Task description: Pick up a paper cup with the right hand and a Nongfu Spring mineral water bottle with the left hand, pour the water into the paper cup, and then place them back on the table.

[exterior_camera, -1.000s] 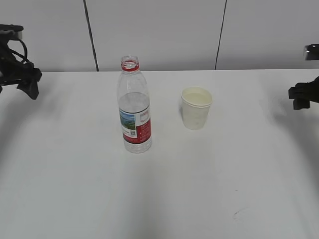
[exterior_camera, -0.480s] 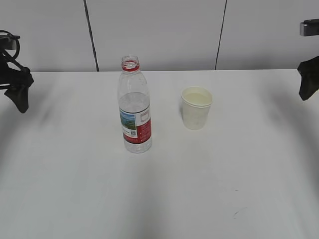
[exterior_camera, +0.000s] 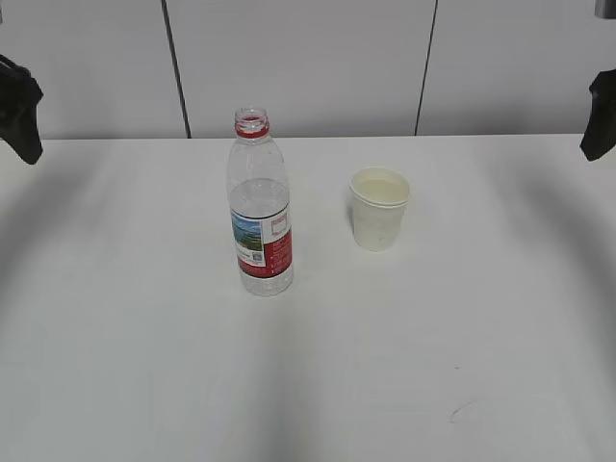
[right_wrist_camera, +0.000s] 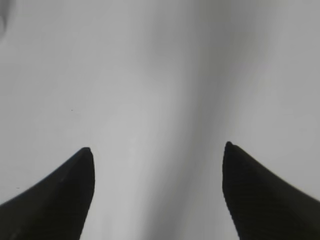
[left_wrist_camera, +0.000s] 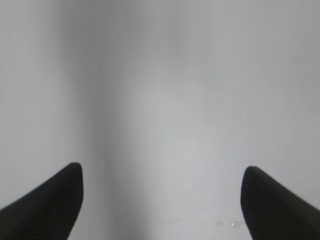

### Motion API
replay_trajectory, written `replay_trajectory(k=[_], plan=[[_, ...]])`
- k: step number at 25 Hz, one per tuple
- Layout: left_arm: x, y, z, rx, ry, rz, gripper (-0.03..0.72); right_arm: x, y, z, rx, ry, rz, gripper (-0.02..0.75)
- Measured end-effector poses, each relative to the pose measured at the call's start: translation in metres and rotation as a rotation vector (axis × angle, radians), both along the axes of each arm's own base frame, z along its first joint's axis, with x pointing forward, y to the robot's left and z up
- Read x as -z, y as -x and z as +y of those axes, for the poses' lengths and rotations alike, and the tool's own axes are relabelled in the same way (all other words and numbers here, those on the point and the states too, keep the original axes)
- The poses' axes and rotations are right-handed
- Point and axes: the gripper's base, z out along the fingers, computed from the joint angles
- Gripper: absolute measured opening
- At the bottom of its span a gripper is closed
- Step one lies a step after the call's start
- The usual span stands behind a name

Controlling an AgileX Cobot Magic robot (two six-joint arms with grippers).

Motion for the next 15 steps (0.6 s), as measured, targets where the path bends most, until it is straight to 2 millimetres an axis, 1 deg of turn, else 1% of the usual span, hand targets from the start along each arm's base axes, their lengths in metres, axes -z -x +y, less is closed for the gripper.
replay_trajectory(k=[1, 4, 7, 9, 15], plan=[[-0.006, 0.003, -0.001, 0.007, 0.006, -0.013, 0.575, -0.005, 0.003, 0.001, -0.002, -0.006, -0.012, 0.585], [-0.017, 0.02, -0.001, 0.023, 0.009, -0.031, 0.575, -0.009, 0.016, 0.004, -0.003, -0.018, -0.011, 0.585], [-0.019, 0.042, -0.002, 0.024, 0.009, -0.015, 0.575, -0.009, 0.032, 0.007, -0.007, -0.023, 0.002, 0.585], [-0.015, 0.057, -0.002, 0.025, 0.011, 0.011, 0.573, -0.006, 0.042, 0.008, -0.017, -0.027, 0.019, 0.585], [-0.001, 0.099, -0.006, 0.021, 0.05, 0.067, 0.573, -0.001, 0.083, 0.018, -0.032, -0.075, 0.051, 0.585]])
